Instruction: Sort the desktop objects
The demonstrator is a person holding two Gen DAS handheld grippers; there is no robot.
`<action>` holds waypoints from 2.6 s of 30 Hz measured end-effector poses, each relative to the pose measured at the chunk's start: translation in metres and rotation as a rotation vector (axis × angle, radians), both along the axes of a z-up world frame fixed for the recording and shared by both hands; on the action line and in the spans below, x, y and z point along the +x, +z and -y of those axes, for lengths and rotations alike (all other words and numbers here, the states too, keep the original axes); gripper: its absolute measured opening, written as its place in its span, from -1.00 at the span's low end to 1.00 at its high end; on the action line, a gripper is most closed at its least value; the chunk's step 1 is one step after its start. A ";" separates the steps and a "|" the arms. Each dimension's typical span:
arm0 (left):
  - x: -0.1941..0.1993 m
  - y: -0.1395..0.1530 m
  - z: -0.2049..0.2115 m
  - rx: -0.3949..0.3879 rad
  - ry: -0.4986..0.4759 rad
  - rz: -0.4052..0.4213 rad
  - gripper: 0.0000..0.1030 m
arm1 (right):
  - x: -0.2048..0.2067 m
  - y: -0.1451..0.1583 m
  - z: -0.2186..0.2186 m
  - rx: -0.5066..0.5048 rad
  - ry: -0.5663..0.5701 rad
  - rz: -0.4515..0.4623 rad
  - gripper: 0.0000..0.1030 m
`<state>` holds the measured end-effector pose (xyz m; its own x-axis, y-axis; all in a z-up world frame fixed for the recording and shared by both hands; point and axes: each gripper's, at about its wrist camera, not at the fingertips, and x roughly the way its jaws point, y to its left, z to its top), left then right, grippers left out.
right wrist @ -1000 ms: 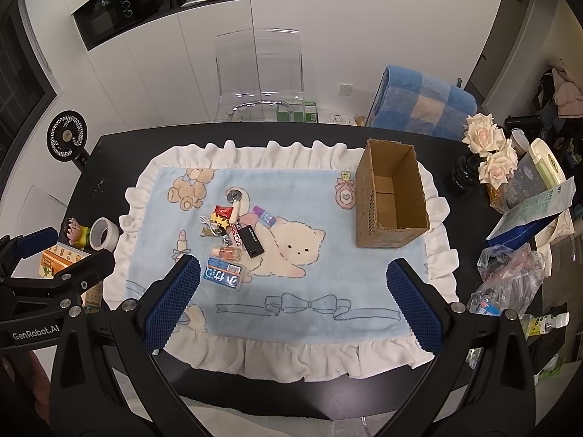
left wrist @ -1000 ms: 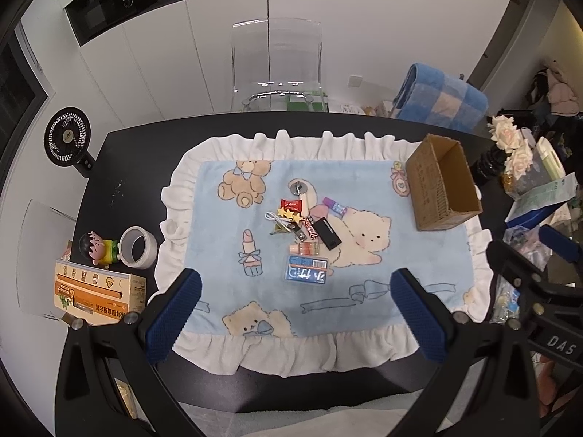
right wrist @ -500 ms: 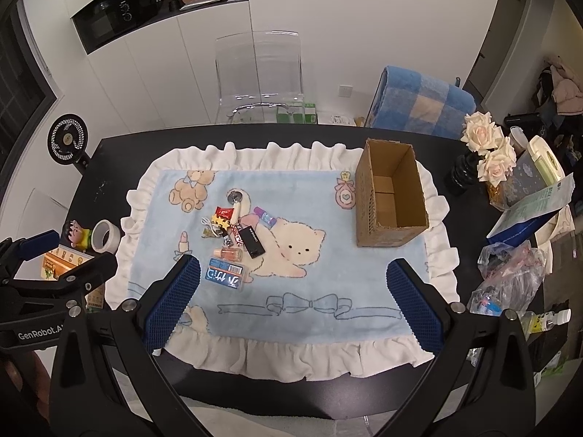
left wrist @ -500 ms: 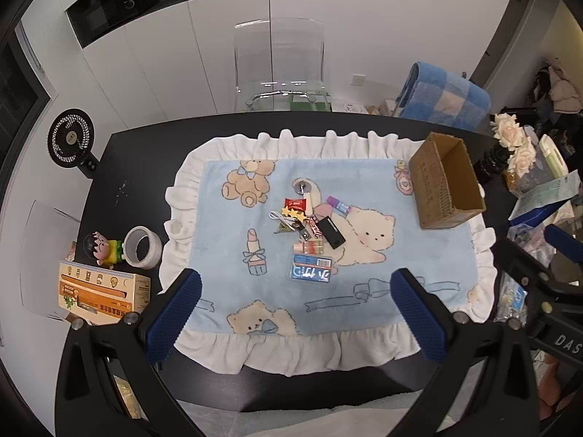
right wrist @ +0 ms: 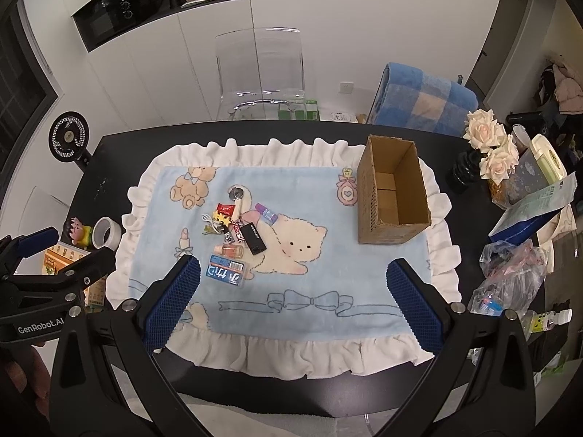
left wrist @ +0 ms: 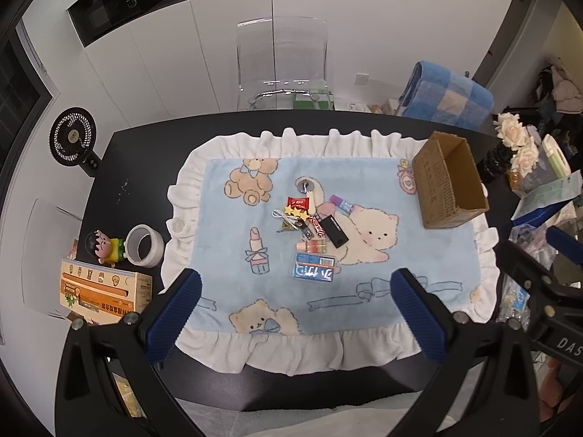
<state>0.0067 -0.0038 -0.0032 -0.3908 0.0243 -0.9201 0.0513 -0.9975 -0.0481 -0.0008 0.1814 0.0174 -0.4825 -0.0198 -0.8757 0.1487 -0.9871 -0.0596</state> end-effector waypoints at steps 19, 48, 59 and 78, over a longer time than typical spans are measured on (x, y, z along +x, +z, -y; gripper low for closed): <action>-0.003 -0.009 0.000 0.003 -0.005 0.015 1.00 | -0.007 -0.005 -0.004 0.003 0.007 0.028 1.00; -0.026 -0.071 0.010 0.021 -0.002 0.101 1.00 | -0.034 -0.059 0.008 0.019 0.044 0.102 1.00; -0.049 -0.138 0.018 0.040 0.052 0.218 1.00 | -0.076 -0.118 0.021 0.052 0.085 0.208 1.00; -0.086 -0.255 0.002 0.125 0.200 0.396 1.00 | -0.168 -0.242 0.044 0.133 0.317 0.356 1.00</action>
